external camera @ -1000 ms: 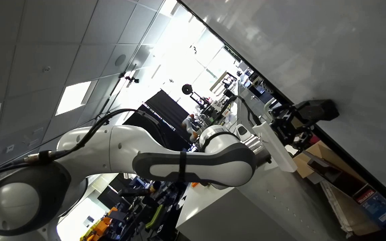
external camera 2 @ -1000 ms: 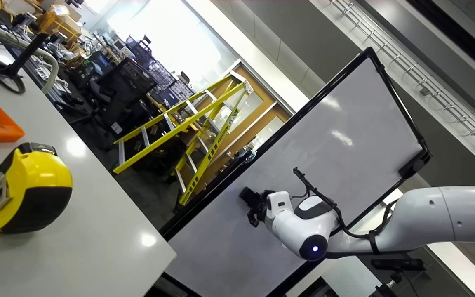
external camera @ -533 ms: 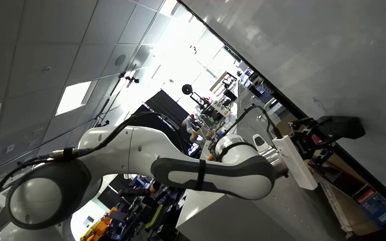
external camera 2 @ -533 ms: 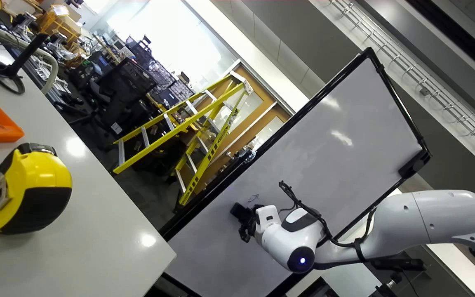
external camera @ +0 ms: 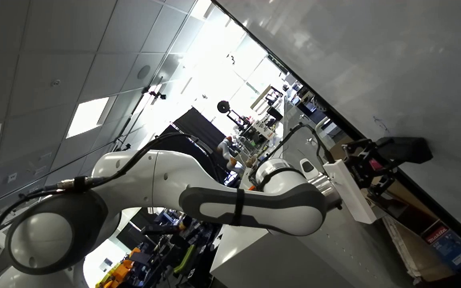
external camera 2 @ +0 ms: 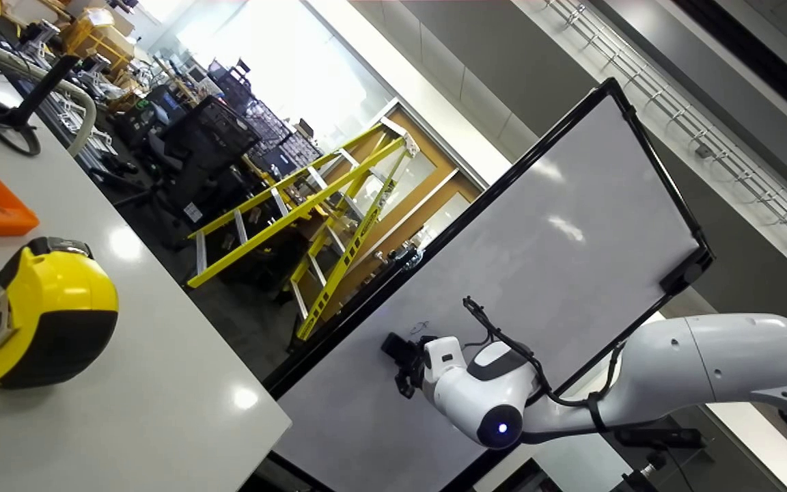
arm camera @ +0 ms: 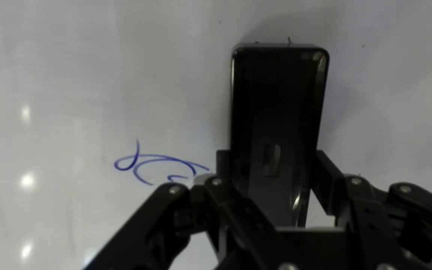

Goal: Use the black duster to erase the board then put the duster back on the table

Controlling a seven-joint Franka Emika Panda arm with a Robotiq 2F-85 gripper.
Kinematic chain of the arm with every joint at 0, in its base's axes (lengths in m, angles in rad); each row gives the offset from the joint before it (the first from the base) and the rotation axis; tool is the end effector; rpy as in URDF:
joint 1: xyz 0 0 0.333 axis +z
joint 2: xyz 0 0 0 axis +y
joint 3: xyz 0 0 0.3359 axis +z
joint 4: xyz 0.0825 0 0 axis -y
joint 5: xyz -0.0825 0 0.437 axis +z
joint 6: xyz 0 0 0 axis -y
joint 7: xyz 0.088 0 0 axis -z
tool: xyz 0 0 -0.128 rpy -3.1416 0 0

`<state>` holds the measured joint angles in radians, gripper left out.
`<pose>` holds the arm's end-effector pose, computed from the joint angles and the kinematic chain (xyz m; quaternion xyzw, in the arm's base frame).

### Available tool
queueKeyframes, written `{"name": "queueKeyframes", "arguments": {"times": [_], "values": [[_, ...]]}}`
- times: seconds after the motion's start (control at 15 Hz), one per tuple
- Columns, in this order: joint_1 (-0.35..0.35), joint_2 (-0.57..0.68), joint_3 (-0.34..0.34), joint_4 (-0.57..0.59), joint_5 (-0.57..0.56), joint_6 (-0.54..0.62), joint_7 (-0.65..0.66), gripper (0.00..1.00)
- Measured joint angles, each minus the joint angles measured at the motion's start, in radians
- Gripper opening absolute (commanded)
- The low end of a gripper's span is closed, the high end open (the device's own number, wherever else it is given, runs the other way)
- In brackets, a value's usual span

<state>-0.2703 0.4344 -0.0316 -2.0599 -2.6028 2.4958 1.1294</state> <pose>0.6136 -0.1948 0.1840 0.7021 0.4095 0.2305 0.5350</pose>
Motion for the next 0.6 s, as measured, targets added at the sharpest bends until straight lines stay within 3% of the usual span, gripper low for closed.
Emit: {"name": "queueKeyframes", "arguments": {"times": [0.6], "values": [[0.026, -0.122, 0.029, -0.002, 0.002, 0.005, -0.001, 0.29]]}}
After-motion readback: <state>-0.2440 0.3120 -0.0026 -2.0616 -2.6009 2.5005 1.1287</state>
